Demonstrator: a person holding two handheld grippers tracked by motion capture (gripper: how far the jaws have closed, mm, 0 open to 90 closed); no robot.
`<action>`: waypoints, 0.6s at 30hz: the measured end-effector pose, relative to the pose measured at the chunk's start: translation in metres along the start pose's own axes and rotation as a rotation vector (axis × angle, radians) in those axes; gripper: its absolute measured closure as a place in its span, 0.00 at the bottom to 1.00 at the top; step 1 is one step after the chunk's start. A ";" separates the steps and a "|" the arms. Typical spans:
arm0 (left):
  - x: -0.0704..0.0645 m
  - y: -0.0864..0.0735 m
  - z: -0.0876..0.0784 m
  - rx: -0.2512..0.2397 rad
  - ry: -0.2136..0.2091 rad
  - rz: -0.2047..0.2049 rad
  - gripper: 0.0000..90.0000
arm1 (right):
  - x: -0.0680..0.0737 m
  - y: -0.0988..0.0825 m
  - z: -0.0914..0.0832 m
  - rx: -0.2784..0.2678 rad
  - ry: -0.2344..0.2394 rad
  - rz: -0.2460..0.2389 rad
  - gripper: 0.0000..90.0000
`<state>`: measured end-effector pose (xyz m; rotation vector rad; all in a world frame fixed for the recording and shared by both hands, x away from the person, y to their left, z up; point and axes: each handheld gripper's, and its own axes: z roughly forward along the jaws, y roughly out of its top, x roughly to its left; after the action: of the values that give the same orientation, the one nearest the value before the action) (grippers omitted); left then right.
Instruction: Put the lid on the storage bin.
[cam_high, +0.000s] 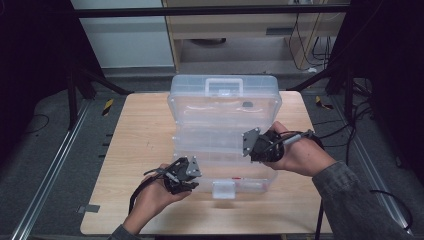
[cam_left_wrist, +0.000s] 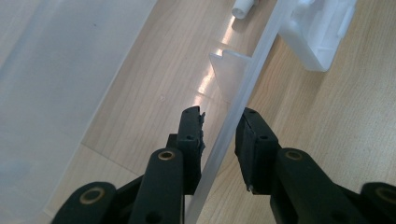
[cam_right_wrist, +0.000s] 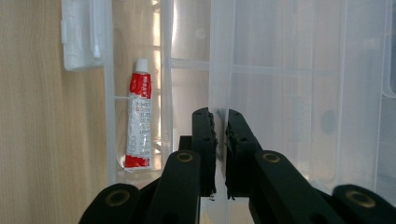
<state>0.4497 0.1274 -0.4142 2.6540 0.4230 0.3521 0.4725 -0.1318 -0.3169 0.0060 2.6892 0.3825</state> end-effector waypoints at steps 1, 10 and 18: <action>0.000 0.000 0.000 0.000 0.002 0.004 0.79 | 0.000 0.000 0.000 0.001 0.002 -0.001 0.93; -0.004 -0.001 -0.004 -0.015 0.020 0.022 0.70 | -0.001 -0.001 -0.001 0.006 0.001 -0.001 0.93; -0.006 -0.003 -0.040 -0.164 -0.030 0.020 0.56 | -0.001 -0.001 -0.002 -0.002 0.005 -0.007 0.93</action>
<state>0.4311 0.1430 -0.3816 2.5024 0.3432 0.3378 0.4731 -0.1337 -0.3153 -0.0050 2.6929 0.3841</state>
